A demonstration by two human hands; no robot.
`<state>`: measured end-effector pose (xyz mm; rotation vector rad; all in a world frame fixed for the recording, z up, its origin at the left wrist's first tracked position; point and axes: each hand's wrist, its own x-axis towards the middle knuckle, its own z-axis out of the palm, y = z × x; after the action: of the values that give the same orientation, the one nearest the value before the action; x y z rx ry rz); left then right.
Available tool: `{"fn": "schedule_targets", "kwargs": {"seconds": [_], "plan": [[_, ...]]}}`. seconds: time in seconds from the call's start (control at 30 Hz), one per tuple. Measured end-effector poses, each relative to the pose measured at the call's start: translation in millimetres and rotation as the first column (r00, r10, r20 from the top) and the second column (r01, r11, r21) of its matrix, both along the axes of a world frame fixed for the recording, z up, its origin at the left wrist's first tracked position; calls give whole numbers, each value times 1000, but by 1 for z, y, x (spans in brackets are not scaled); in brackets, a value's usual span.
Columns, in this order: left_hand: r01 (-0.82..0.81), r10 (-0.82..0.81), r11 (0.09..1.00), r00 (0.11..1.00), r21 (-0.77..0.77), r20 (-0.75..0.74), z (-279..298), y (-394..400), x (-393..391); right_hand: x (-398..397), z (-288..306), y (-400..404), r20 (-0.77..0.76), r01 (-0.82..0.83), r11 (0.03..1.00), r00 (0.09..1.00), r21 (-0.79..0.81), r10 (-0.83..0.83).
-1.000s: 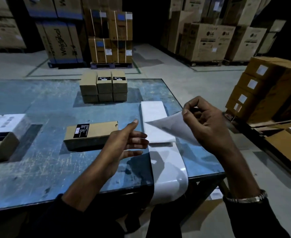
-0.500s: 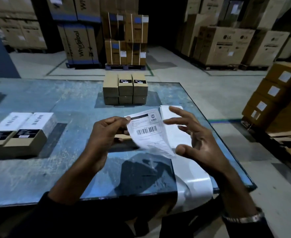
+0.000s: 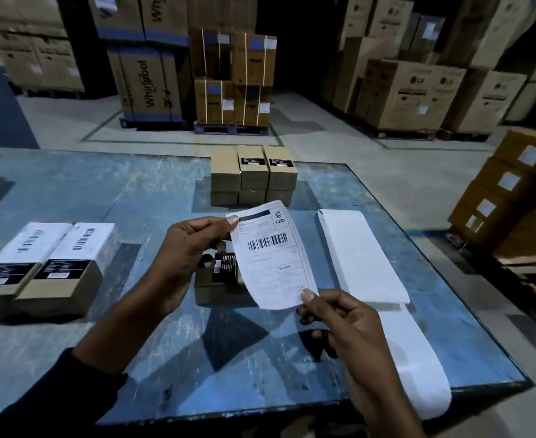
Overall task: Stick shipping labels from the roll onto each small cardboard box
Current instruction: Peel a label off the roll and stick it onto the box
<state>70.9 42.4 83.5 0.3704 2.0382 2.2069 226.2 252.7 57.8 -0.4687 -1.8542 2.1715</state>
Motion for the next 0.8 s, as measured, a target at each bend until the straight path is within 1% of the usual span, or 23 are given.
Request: {"fn": "schedule_targets", "kwargs": {"seconds": [0.1, 0.2, 0.27, 0.33, 0.4, 0.5, 0.6, 0.67, 0.73, 0.8], "plan": [[-10, -2, 995, 993, -98, -121, 0, -4, -12, -1, 3, -5, 7, 25, 999, 1000, -31, -25], [-20, -42, 975, 961, -220, -272, 3, -4, -24, -2, -2, -8, 23, 49, 998, 999, -42, -48], [-16, -84, 954, 945, -299, -318, 1, -3, -33, -4, -9, -14, 13, 75, 997, 997, -15, -75], [5, -116, 941, 944, -339, -309, -7, -5, -42, -5, -20, -19, -12, 119, 992, 993, 45, -118], [26, -116, 947, 958, -321, -264, -19, -3, -45, -5, -25, -21, -42, 159, 983, 987, 97, -155], [-33, -37, 959, 970, -282, -240, -33, 6, -43, -4, -29, -24, -44, 147, 974, 989, 173, -142], [-80, 10, 962, 966, -262, -258, -37, 7, -48, -5, -27, -25, -33, 132, 970, 991, 203, -128], [-52, 0, 970, 978, -239, -211, -40, 5, -50, -7, -26, -25, -11, 141, 965, 990, 219, -142], [-15, -19, 976, 988, -218, -153, -43, 6, -48, -8, -26, -24, 2, 167, 965, 985, 203, -171], [-5, -30, 973, 989, -230, -145, -44, 9, -46, -8, -26, -23, 3, 190, 962, 981, 197, -194]]}}
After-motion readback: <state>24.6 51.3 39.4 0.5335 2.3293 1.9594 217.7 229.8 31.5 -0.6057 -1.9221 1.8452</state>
